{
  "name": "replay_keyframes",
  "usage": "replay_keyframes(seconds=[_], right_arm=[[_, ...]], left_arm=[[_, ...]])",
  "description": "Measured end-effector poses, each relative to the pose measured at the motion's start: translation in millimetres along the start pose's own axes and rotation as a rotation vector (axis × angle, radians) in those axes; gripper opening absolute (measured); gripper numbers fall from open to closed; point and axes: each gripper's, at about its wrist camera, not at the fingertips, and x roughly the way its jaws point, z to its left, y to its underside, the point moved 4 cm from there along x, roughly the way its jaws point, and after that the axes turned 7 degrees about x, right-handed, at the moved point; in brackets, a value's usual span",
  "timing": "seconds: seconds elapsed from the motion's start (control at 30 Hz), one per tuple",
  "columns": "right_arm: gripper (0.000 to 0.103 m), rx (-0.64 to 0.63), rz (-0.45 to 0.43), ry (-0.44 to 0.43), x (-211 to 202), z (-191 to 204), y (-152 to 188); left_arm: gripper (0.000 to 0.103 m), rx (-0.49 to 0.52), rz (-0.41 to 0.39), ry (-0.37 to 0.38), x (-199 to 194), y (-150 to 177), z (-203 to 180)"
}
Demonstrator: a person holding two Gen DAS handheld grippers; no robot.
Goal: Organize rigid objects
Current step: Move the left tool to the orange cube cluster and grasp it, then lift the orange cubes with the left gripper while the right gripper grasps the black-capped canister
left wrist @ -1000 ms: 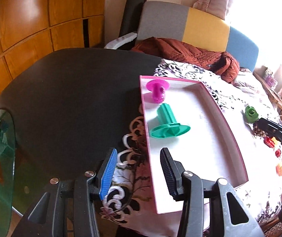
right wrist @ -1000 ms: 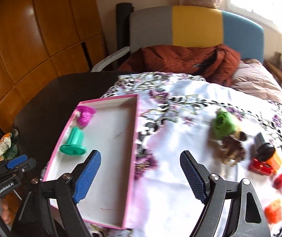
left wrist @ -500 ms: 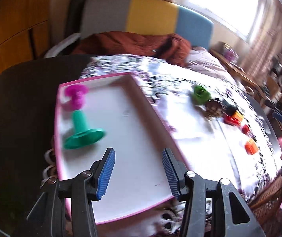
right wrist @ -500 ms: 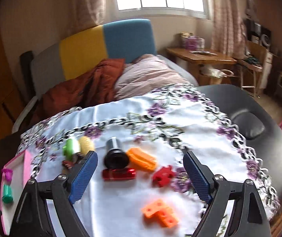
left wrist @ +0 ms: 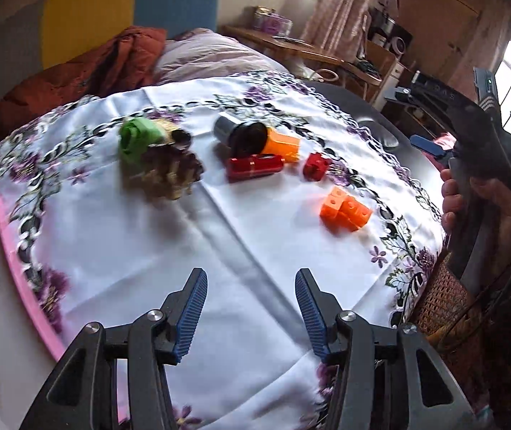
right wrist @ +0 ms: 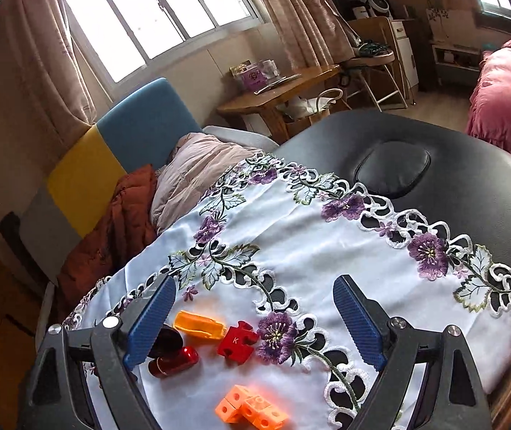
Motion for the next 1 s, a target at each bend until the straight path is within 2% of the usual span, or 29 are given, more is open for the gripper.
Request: replay_keyframes(seconds=[0.07, 0.2, 0.3, 0.53, 0.73, 0.83, 0.9, 1.0], right_arm=[[0.090, 0.000, -0.004, -0.012, -1, 1, 0], [0.091, 0.025, -0.018, -0.032, -4, -3, -3], [0.091, 0.042, -0.023, -0.047, -6, -5, -4], [0.092, 0.056, -0.003, -0.072, -3, -5, -5], [0.093, 0.054, 0.012, -0.077, 0, -4, -3], [0.093, 0.049, 0.017, -0.069, 1, -3, -2], [0.093, 0.042, 0.022, -0.067, 2, -2, -1], [0.093, 0.015, 0.043, -0.053, 6, 2, 2]], left_arm=[[0.072, 0.067, 0.007, 0.038, 16, -12, -16], [0.075, 0.180, 0.037, 0.080, 49, -35, -44], [0.082, 0.230, 0.059, 0.122, 72, -48, -61], [0.088, 0.279, 0.094, 0.189, 111, -66, -90], [0.087, 0.300, 0.125, 0.144, 138, -71, -102], [0.061, 0.309, 0.087, 0.081, 138, -68, -98], [0.061, 0.278, 0.080, 0.106, 132, -62, -92], [0.061, 0.226, 0.068, 0.062, 116, -47, -73]])
